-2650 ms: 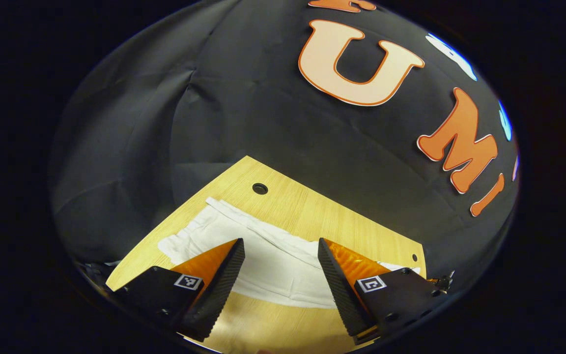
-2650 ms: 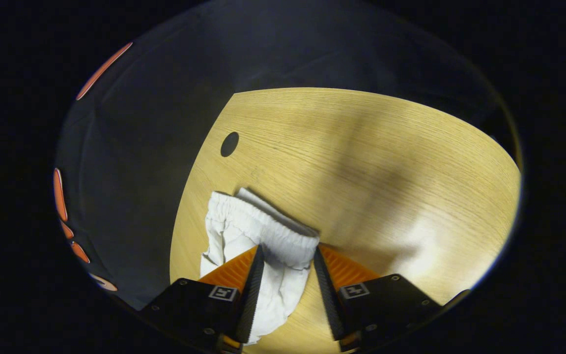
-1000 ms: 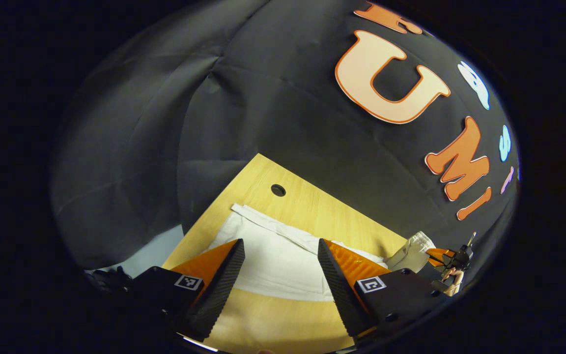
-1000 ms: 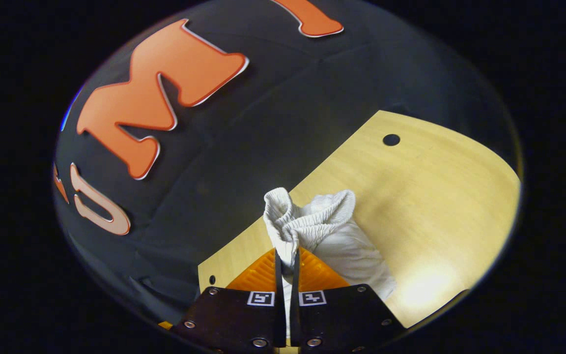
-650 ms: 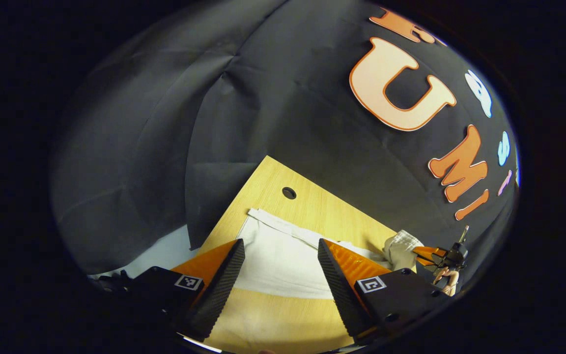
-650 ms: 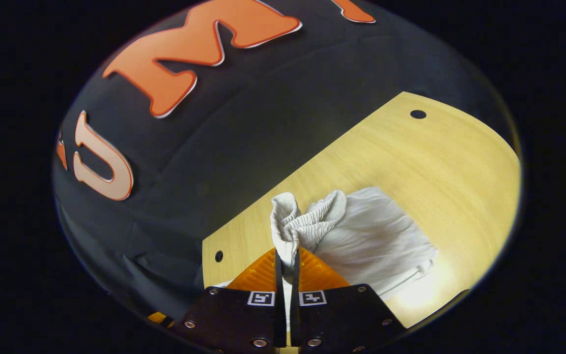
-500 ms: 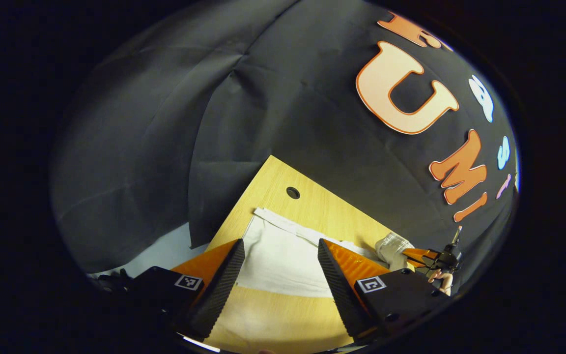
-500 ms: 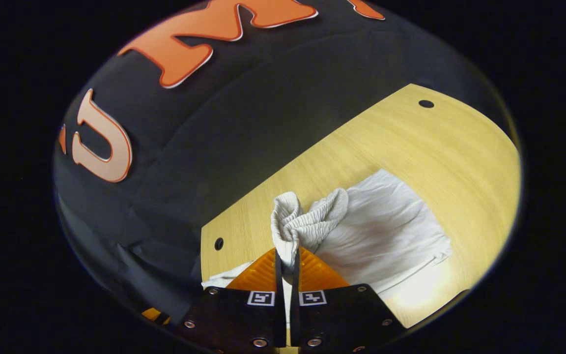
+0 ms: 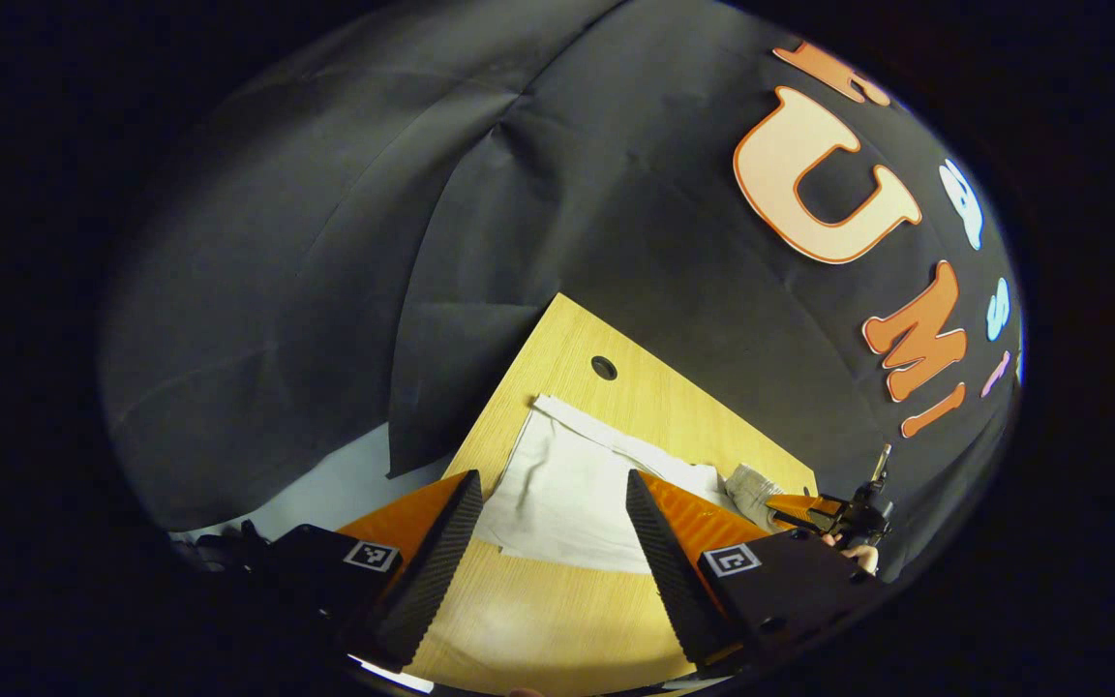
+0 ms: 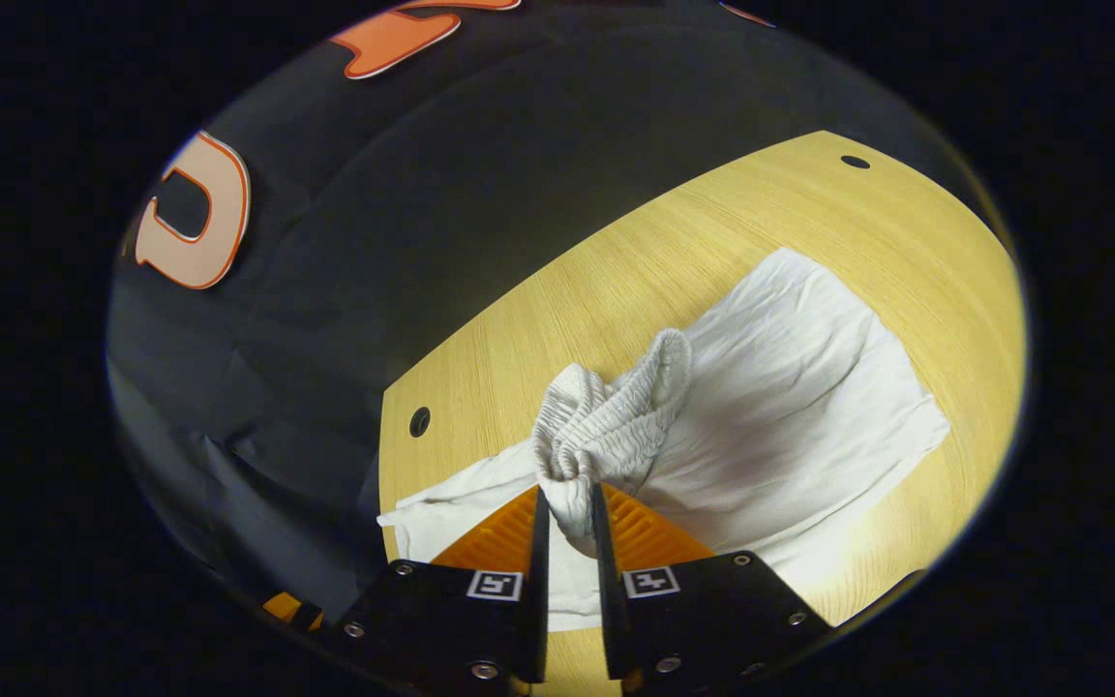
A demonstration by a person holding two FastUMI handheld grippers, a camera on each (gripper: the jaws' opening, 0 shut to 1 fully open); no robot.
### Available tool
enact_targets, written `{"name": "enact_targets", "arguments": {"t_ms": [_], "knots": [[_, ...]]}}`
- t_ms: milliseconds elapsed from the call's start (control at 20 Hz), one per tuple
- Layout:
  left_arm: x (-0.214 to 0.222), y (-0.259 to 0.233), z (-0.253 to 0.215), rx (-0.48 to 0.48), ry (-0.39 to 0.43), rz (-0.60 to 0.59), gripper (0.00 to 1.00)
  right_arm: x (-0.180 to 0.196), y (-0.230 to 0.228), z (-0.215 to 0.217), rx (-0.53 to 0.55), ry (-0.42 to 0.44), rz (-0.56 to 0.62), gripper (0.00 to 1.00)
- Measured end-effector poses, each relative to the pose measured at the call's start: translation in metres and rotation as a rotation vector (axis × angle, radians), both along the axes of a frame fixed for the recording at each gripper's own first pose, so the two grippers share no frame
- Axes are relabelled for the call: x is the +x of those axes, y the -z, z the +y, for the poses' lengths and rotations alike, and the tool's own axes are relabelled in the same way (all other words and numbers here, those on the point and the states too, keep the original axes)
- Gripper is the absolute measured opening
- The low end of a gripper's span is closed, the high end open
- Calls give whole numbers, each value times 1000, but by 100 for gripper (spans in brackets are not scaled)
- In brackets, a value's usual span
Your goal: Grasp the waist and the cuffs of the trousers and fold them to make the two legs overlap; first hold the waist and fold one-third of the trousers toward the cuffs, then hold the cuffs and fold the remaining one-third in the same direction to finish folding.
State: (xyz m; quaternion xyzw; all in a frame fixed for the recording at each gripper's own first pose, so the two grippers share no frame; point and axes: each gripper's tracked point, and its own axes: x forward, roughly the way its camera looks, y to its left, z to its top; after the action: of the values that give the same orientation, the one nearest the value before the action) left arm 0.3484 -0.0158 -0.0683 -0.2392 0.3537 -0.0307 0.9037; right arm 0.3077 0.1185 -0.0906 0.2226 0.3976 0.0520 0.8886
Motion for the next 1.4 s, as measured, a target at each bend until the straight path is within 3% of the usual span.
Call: {"name": "enact_targets", "arguments": {"t_ms": [50, 150, 250, 300, 600, 1050, 1400], "knots": [[0, 0, -1, -4, -2, 6, 100, -2, -1, 0, 8, -18, 9, 30], [0, 1, -1, -13, -10, 10, 99, -5, -1, -4, 4, -41, 26, 63], [-1, 5, -4, -30, -23, 21, 99, -10, 4, -12, -16, -38, 26, 83], [-3, 8, -7, -50, -29, 32, 98, -11, 1, -14, -17, -35, 30, 99], [-13, 55, -19, -187, -87, 157, 99, -20, 11, -4, 1, -35, 45, 98], [-7, 102, -63, -439, -144, 303, 99, -25, 14, -49, -52, 14, 57, 99], [-4, 143, -62, -541, -226, 405, 99, -27, 8, -80, -62, 62, 56, 98]]}}
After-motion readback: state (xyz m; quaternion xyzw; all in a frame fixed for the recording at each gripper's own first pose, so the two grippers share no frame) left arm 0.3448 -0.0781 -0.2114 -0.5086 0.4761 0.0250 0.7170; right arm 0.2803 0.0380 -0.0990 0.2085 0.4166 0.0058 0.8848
